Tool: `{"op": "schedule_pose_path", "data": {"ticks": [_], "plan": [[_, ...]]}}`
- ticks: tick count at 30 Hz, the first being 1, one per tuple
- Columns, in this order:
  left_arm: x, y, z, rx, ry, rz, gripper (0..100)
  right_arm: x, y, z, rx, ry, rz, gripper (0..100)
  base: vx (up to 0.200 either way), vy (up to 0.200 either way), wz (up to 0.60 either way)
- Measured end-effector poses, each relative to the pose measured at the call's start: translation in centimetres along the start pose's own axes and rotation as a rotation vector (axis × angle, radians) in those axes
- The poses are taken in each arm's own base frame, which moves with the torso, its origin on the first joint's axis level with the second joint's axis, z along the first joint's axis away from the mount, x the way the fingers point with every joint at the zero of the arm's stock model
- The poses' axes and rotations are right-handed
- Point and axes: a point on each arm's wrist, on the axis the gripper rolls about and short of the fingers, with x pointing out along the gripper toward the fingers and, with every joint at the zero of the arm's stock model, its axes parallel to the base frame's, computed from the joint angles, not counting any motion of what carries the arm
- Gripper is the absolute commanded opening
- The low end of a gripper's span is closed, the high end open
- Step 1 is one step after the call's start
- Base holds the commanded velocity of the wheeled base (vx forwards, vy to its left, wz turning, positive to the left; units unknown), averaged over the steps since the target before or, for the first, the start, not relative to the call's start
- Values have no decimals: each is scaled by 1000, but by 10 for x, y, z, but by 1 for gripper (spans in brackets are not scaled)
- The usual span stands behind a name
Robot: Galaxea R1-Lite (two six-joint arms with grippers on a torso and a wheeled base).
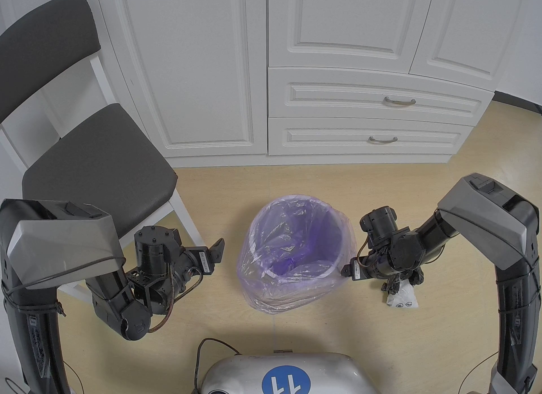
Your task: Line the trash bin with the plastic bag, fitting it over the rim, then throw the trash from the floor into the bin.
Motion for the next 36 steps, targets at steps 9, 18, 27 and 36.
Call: {"op": "schedule_pose_path", "data": {"ticks": [9, 18, 27, 36], "plan": [[4, 1, -6, -2, -5, 0, 100, 31, 1, 4, 87, -14, -12, 100, 0, 0, 0], [5, 2, -9, -9, -11, -2, 100, 41, -18, 46, 310, -142, -9, 100, 0, 0, 0], [6, -2, -9, -48, -26, -12, 100, 49, -37, 81, 519, -256, 15, 100, 0, 0, 0], [1, -4, -9, -59, -44, -22, 100, 45, -50, 78, 469, -237, -17, 100, 0, 0, 0]]}}
